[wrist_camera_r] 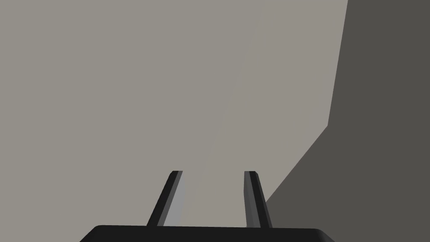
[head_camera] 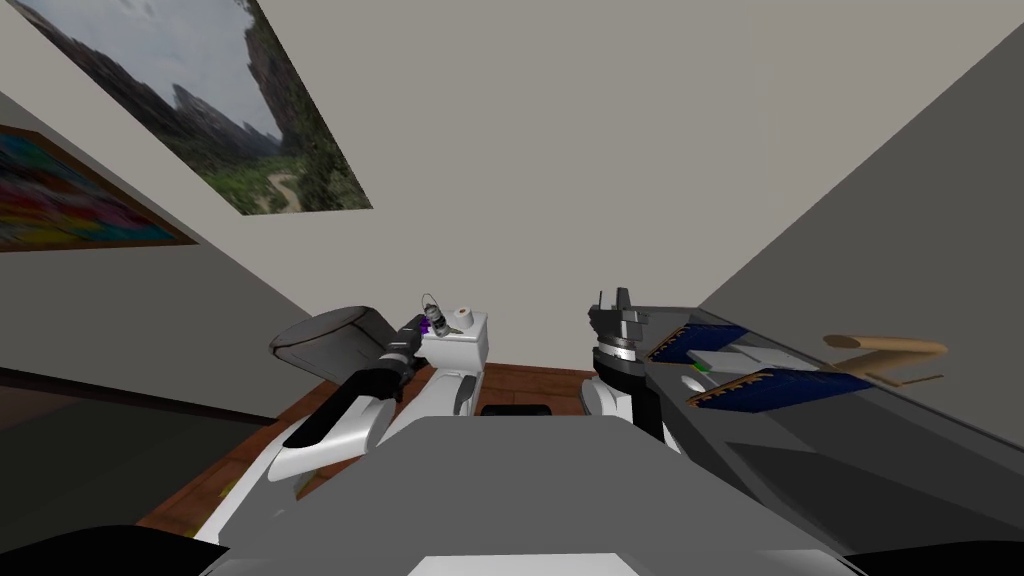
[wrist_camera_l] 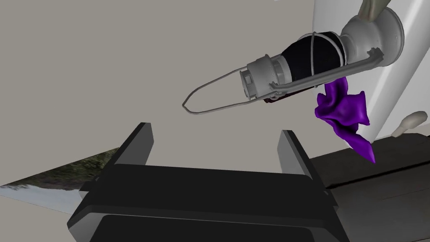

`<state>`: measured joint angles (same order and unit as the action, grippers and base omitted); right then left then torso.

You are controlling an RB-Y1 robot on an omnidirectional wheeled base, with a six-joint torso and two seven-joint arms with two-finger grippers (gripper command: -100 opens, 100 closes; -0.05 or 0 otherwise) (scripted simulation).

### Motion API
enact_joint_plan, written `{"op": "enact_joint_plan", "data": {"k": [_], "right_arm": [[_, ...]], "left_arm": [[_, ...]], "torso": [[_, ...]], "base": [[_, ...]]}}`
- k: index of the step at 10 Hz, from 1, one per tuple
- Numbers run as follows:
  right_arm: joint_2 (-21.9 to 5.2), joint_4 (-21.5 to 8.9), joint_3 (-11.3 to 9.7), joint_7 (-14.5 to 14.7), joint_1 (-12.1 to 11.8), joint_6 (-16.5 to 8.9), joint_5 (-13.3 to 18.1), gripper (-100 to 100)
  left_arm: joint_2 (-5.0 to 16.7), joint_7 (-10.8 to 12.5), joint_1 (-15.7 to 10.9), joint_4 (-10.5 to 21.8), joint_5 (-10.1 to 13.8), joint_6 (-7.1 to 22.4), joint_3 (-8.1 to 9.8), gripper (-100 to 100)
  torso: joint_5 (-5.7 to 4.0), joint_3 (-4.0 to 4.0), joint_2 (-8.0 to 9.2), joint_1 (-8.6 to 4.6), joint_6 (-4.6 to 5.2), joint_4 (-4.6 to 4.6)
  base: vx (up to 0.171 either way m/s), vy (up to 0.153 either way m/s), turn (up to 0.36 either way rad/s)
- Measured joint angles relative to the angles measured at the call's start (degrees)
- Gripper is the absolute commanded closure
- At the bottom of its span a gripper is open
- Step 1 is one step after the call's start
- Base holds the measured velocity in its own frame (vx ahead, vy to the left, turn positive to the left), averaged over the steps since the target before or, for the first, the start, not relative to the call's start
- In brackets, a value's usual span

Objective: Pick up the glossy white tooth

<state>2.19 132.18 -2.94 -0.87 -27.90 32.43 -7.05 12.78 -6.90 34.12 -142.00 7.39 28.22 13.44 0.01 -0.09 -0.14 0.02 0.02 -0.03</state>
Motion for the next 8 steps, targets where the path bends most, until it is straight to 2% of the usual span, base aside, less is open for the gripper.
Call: {"op": "enact_joint_plan", "data": {"k": [1, 3, 8], "right_arm": [[0.00, 0.00, 0.00, 0.00, 0.00, 0.00, 0.00, 0], [0.00, 0.00, 0.00, 0.00, 0.00, 0.00, 0.00, 0], [0.00, 0.00, 0.00, 0.00, 0.00, 0.00, 0.00, 0]], "left_arm": [[0.37, -0.04, -0.14, 0.01, 0.39, 1.81, 0.47, -100], [0.62, -0.27, 1.21, -0.31, 1.10, 4.49, 0.86, -100], [1.10, -0.94, 1.18, -0.38, 1.98, 11.75, 1.41, -100]], "torso": [[0.00, -0.03, -0.06, 0.02, 0.00, -0.01], [0.00, -0.06, -0.11, -0.01, 0.00, -0.02], [0.00, -0.07, -0.12, 0.00, 0.00, -0.03]], "base": [[0.055, 0.002, 0.002], [0.065, 0.002, 0.005], [0.057, 0.002, -0.004]]}}
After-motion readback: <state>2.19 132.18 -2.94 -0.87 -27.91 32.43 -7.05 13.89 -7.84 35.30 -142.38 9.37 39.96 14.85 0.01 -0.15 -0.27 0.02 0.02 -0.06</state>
